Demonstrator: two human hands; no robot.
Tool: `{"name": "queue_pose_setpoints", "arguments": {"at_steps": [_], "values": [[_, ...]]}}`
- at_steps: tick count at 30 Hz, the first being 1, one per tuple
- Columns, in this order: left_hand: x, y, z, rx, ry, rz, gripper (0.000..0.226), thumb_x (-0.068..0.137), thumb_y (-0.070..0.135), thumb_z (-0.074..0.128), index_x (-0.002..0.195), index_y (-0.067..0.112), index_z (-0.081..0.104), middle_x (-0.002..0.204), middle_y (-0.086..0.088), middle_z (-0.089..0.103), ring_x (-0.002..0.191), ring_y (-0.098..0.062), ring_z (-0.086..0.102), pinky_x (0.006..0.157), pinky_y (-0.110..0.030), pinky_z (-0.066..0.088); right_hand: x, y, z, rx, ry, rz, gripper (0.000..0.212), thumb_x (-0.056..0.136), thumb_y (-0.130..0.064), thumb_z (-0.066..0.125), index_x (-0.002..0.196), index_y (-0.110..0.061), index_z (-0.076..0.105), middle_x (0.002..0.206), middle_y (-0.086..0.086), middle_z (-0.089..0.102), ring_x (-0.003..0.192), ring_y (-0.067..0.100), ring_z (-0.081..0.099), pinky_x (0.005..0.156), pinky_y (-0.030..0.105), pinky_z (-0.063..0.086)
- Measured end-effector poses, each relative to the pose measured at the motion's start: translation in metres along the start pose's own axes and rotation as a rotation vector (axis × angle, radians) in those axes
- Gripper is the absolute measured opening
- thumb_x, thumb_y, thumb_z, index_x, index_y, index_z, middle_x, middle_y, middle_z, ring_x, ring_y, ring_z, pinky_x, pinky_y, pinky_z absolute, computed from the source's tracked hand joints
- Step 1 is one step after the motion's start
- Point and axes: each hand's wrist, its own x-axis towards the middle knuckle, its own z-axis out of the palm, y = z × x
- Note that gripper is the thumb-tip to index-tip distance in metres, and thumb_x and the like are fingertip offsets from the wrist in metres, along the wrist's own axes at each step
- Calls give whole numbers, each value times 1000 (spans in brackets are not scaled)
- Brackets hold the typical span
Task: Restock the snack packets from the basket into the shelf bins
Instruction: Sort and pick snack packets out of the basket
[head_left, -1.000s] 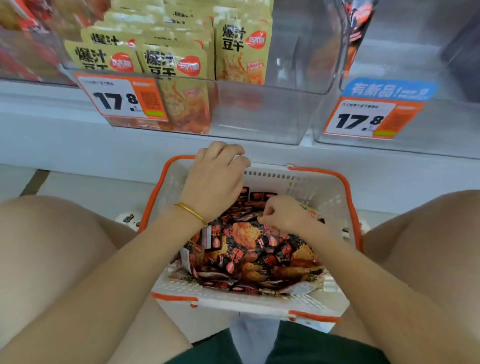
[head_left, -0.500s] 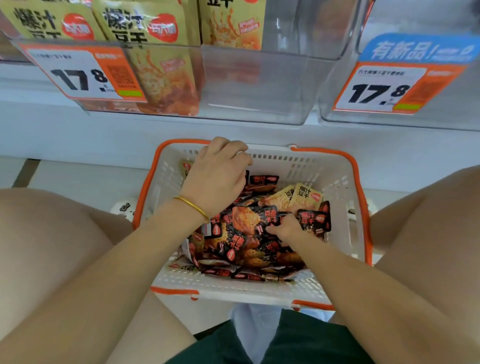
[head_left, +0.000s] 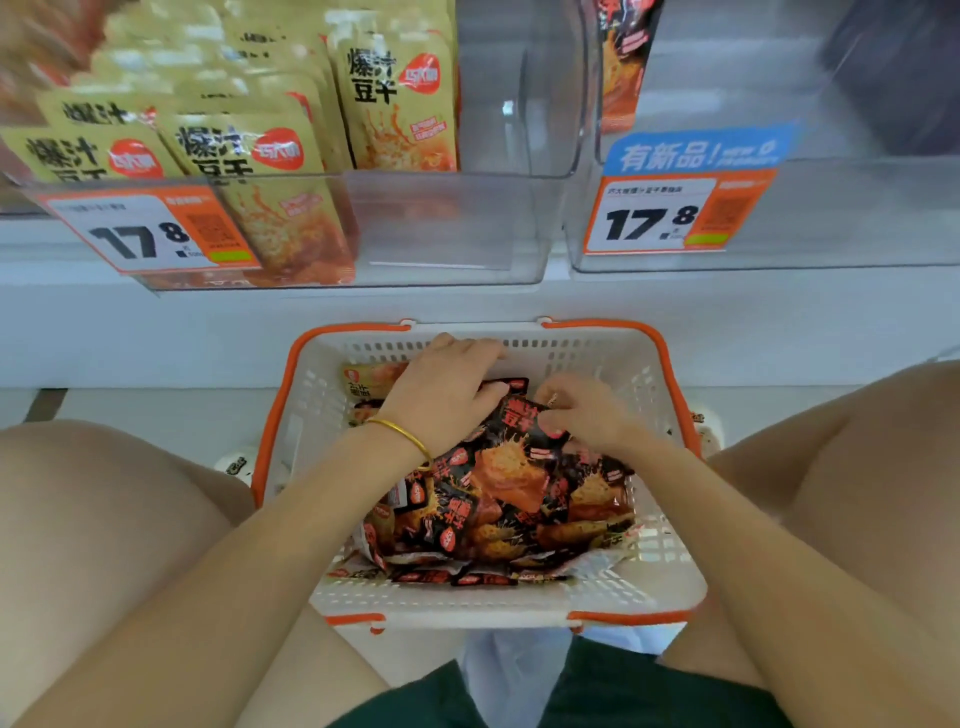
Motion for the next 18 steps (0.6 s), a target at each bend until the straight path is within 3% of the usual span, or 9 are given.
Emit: {"name": "queue_pose_setpoints", "arguments": {"at_steps": [3, 6, 8, 11, 14, 16, 18], "values": [[3, 31, -12, -157, -59, -6, 50, 93, 38, 54, 136, 18, 40, 116, 0, 56, 104, -19, 50, 87, -33, 43, -31, -24, -45, 74, -10, -114, 12, 88, -7, 62, 89, -17, 57, 87, 1, 59, 63, 0, 59, 57, 28, 54], [8, 63, -31, -350, 57, 23, 30, 89, 26, 63, 117, 16, 57, 99, 5, 55, 95, -18, 55, 73, -24, 37, -62, -42, -83, 165, 28, -198, 13, 86, -2, 63, 85, -15, 61, 79, 4, 64, 65, 9, 61, 59, 29, 52], [11, 81, -49, -471, 176, 49, 14, 85, 15, 67, 99, 11, 64, 93, -3, 62, 93, -24, 58, 75, -29, 40, -85, -52, -108, 258, 63, -246, 10, 85, -2, 65, 89, -10, 61, 74, 4, 64, 61, 6, 60, 57, 19, 48], [11, 109, -84, -645, 286, 125, 13, 83, 7, 68, 86, 17, 61, 89, -10, 66, 84, -18, 61, 79, -30, 45, -117, -61, -141, 424, -1, -298, 24, 77, -11, 74, 98, -14, 64, 81, 3, 68, 70, 12, 61, 57, 21, 48], [16, 135, -119, -702, 409, 193, 16, 84, 6, 67, 88, 19, 59, 79, 3, 62, 64, 4, 53, 61, -9, 39, -139, -77, -168, 365, -11, -371, 20, 70, -9, 74, 87, -14, 64, 68, -5, 66, 57, 6, 59, 48, 16, 44], [24, 145, -137, -696, 550, 213, 16, 86, 10, 65, 96, 21, 57, 82, 10, 59, 70, 8, 53, 68, -7, 38, -144, -94, -190, 393, 72, -426, 15, 75, -2, 70, 75, -15, 64, 58, -7, 64, 48, 2, 57, 43, 14, 42], [32, 146, -151, -566, 739, 232, 22, 86, 18, 58, 108, 14, 57, 90, 7, 58, 79, 3, 54, 78, -16, 42, -136, -113, -216, 520, 194, -442, 26, 82, -3, 61, 62, -18, 68, 57, -9, 65, 50, 2, 59, 46, 16, 47]]}}
